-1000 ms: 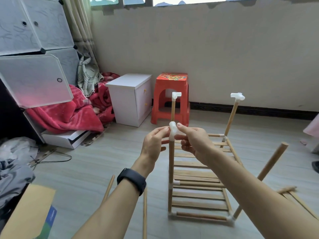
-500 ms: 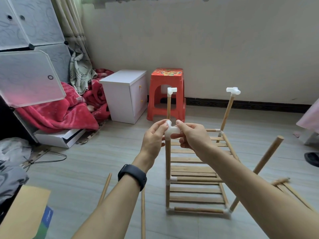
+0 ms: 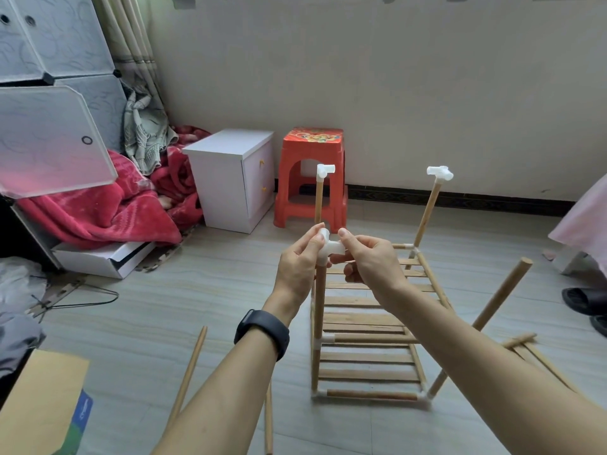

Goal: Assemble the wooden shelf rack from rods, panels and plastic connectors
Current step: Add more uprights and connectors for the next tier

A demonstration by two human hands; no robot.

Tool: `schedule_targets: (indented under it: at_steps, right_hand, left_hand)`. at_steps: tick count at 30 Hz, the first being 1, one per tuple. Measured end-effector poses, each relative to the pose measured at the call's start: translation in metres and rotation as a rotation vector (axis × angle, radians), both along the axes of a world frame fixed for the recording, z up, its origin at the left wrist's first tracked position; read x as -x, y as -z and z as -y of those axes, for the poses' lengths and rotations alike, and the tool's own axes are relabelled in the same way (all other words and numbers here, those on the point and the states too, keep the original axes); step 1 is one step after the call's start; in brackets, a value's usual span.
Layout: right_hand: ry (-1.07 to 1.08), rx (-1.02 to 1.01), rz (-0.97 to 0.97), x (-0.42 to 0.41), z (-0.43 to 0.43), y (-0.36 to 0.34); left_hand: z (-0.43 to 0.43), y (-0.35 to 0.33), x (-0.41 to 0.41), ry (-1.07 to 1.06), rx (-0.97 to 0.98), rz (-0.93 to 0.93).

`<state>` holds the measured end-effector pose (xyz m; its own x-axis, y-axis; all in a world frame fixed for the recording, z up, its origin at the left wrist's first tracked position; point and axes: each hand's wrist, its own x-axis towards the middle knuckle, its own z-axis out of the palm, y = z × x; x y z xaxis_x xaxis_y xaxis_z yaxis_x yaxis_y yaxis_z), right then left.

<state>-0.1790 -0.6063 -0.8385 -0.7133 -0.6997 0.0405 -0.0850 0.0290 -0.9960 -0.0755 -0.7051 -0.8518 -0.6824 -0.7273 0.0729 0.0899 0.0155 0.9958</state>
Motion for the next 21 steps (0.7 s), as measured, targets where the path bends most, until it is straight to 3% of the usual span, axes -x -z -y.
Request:
schedule_targets:
  at_steps: [5, 9, 11, 16, 21]
  right_hand:
    - [0.151, -0.195, -0.091, -0.012, -0.005, 0.026]
    - [-0.097, -0.745, -0.632, -0.017, -0.014, 0.083]
    - [-0.195, -0.886, -0.799, -0.023, -0.01, 0.109]
    - [-0.122, -1.013, -0.765, -0.044, 0.028, 0.174]
    - [0.015, -0.892, -1.011, -0.059, 0.033, 0.233]
  left_hand:
    - [0.01, 0.003, -0.012, 0.091, 0.073, 0.098]
    - [0.05, 0.05, -0.054, 0.012, 0.152, 0.338]
    - [0.072, 0.097, -0.088, -0.061, 0.125, 0.516]
    - [0.094, 0.23, -0.184, -0.076, 0.051, 1.036]
    - [0.077, 0.317, -0.239, -0.073, -0.031, 1.416]
